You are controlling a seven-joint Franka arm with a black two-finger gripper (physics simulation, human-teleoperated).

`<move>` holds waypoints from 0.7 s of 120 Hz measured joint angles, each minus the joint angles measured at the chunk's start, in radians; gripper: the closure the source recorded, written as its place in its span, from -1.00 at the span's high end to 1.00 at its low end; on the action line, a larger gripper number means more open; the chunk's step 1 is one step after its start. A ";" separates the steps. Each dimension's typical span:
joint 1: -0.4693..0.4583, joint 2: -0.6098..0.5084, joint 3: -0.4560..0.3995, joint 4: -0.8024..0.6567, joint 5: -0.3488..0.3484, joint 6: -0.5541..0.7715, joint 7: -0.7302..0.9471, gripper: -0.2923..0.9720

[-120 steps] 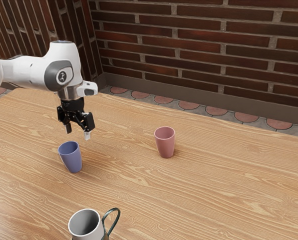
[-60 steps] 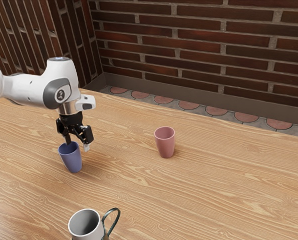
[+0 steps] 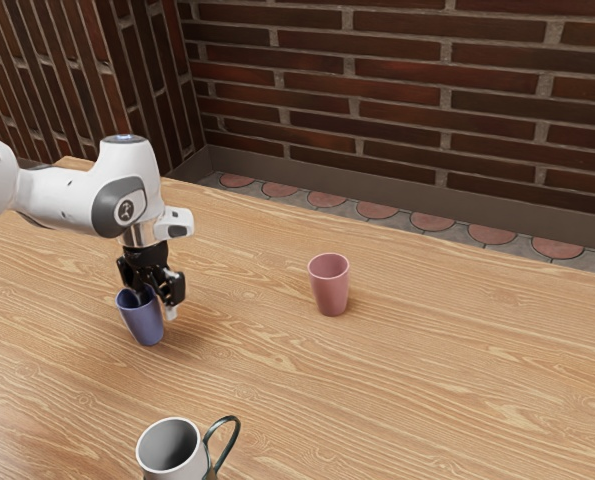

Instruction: Place the left cup onto the right cup

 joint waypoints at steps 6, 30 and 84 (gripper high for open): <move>0.001 0.004 0.000 0.000 0.003 0.004 -0.001 -0.11; 0.003 0.012 0.000 -0.001 0.009 0.012 -0.007 -0.52; -0.003 0.003 -0.001 0.116 0.056 -0.039 -0.020 -0.68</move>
